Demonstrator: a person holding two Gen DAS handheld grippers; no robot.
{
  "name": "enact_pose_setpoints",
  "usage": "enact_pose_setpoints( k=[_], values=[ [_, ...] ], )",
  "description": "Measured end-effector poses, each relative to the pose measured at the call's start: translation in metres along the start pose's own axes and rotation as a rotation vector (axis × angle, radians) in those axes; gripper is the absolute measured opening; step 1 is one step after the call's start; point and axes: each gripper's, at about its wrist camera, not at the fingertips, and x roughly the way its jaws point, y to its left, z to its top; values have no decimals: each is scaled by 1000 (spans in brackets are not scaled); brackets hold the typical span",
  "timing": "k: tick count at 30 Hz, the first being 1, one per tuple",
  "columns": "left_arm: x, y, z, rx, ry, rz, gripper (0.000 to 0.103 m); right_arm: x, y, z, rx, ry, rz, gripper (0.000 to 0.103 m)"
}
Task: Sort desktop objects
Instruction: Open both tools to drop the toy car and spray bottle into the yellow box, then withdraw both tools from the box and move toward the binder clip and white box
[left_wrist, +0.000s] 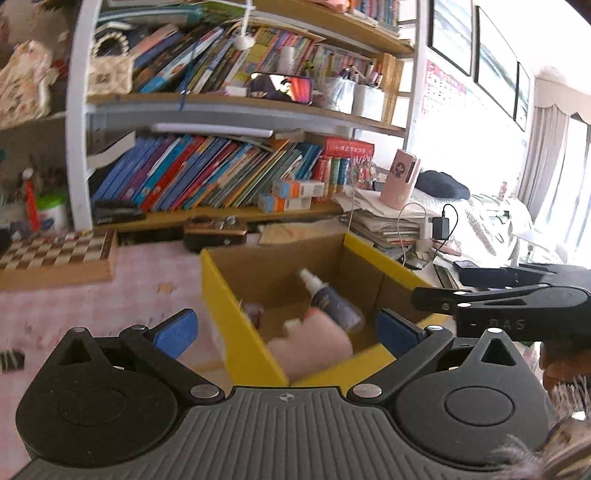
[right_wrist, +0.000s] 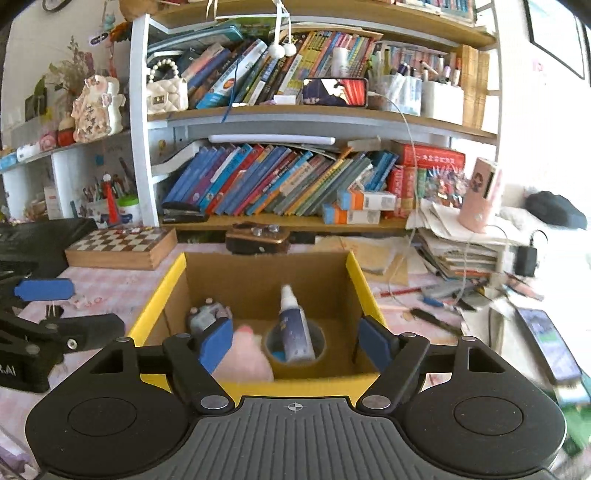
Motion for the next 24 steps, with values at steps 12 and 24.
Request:
enact_pose_setpoints(
  k=[12, 24],
  values=[
    [-45, 32, -39, -32, 57, -6, 103, -31, 45, -52, 75, 103, -47, 79],
    [-71, 62, -70, -85, 153, 17, 103, -52, 95, -80, 136, 164, -60, 85]
  ],
)
